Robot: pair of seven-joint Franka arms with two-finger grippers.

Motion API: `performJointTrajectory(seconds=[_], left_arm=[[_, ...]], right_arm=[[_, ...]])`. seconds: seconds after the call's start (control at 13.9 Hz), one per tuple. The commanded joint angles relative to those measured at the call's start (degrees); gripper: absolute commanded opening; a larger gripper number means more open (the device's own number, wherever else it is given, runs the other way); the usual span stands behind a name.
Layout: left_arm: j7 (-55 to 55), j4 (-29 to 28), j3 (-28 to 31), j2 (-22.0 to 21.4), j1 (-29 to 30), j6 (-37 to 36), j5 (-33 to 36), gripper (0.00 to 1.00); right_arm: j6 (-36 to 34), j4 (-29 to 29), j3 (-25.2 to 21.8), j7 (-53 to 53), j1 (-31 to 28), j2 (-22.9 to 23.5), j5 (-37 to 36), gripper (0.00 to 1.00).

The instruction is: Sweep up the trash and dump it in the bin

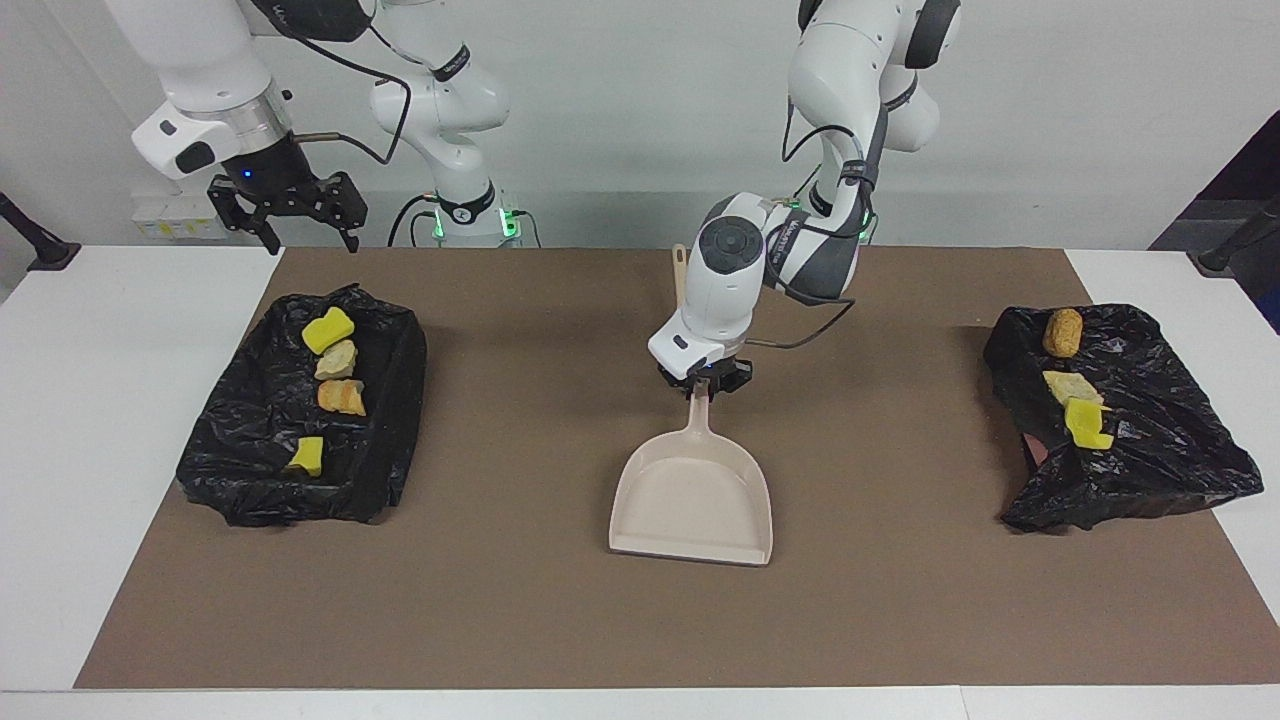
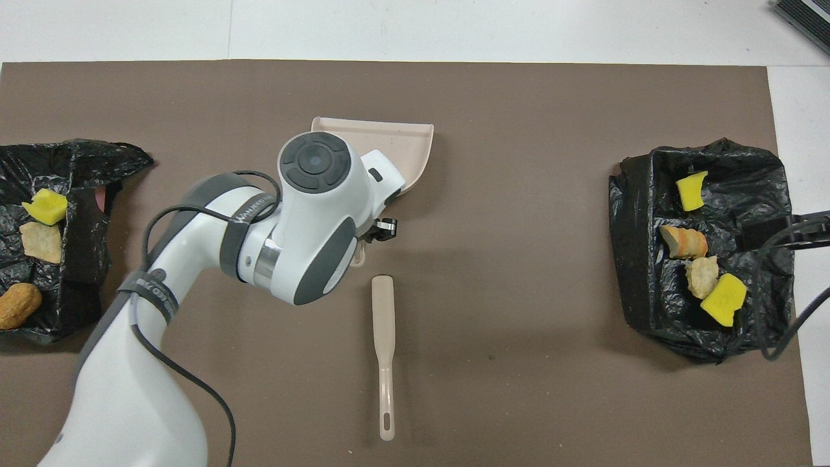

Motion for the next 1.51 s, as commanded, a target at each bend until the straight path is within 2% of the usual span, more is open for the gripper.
performJointTrajectory(seconds=[0.0,0.14,0.22,0.5,0.86,1.08,1.44], left_arm=[[-3.5,0.6,1.3,-0.2,-1.1,-0.6,1.8,1.00],[-3.4,0.8,2.0,-1.0,-0.2,-0.7,1.8,1.00],[-3.2,0.6,2.6,-2.8,1.0,-1.7,1.8,1.00],[-2.2,1.5,3.0,-5.8,7.5,-3.6,3.2,1.00],[11.8,1.9,3.1,-8.7,17.7,-5.4,2.3,1.00],[15.3,2.4,3.0,-10.2,23.0,-6.0,2.0,1.00],[31.1,2.2,3.2,-14.9,33.3,-9.6,-2.0,1.00]], right_arm=[[0.2,-0.8,-0.6,-1.3,0.4,-0.8,0.0,1.00],[0.1,-0.8,-0.6,-1.3,0.4,-0.8,0.0,1.00],[0.2,-0.8,-0.6,-1.3,0.4,-0.8,0.0,1.00],[0.1,-0.8,-0.6,-1.3,0.4,-0.8,0.0,1.00],[0.0,-0.8,-0.6,-1.3,0.4,-0.8,0.0,1.00],[0.0,-1.1,-0.6,-1.3,0.4,-0.9,0.0,1.00],[0.2,-1.8,-0.6,-1.2,0.4,-1.3,0.0,1.00]])
